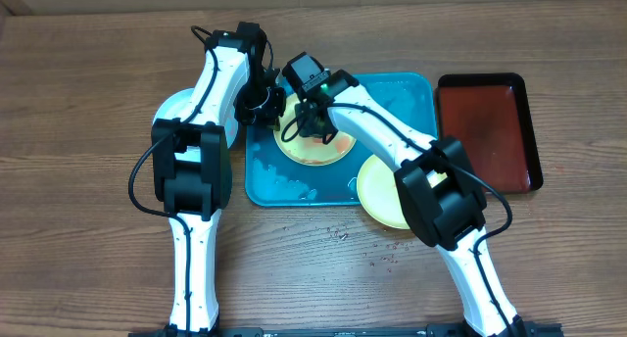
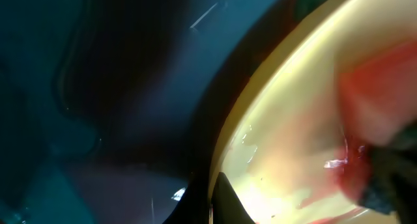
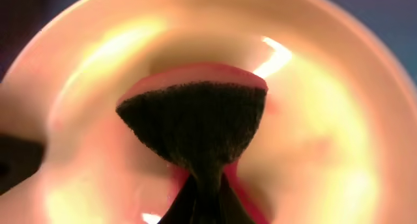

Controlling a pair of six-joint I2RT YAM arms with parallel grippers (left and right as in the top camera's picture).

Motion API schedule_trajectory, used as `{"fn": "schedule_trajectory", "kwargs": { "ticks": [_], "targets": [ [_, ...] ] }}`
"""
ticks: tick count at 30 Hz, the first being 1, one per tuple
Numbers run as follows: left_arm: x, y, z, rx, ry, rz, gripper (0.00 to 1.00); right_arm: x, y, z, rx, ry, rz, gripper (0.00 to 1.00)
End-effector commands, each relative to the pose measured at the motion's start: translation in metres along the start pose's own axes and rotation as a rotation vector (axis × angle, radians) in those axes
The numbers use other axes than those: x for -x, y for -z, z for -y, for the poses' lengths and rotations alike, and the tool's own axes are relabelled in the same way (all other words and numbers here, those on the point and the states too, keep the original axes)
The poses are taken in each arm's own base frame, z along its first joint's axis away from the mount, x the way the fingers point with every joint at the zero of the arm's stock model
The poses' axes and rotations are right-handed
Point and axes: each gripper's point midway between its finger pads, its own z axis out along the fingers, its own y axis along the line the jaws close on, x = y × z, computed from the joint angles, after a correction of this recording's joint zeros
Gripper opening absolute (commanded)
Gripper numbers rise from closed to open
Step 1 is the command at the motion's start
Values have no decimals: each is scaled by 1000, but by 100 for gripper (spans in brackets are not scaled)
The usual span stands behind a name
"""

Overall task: Clean dirty plates on tray and stack at the side
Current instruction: 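Scrub the yellow plate with the sponge while the left gripper holds it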

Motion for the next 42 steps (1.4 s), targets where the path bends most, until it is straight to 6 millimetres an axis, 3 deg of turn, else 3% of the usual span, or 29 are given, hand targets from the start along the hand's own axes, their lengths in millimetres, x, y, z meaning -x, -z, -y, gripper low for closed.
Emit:
{"fn": "schedule_trajectory", "kwargs": {
  "ticks": [1,9,16,19,25,31,42],
  "targets": [
    [0,-4,-10,44,14,-6,4,-25,-7,-17,127,0,-109,4],
    [0,-4,-10,44,14,-6,4,-50,11,-60,415,29,-256,4],
    [0,-4,-10,44,14,-7,4,-48,20,-64,525,-5,-297,4],
    [0,-4,-10,44,14,-7,4,-40,17,-49,496,-31,-282,4],
    [0,-4,-10,44,14,-6,4,-27,-6,24,147,-62,-203,4],
    [0,-4,-10,44,14,-7,4,-26,-6,78,-147,-39,-161,4],
    [-1,-4,-10,44,14,-8,4,-1,-2,99,-280,-32,-44,4]
  ]
}}
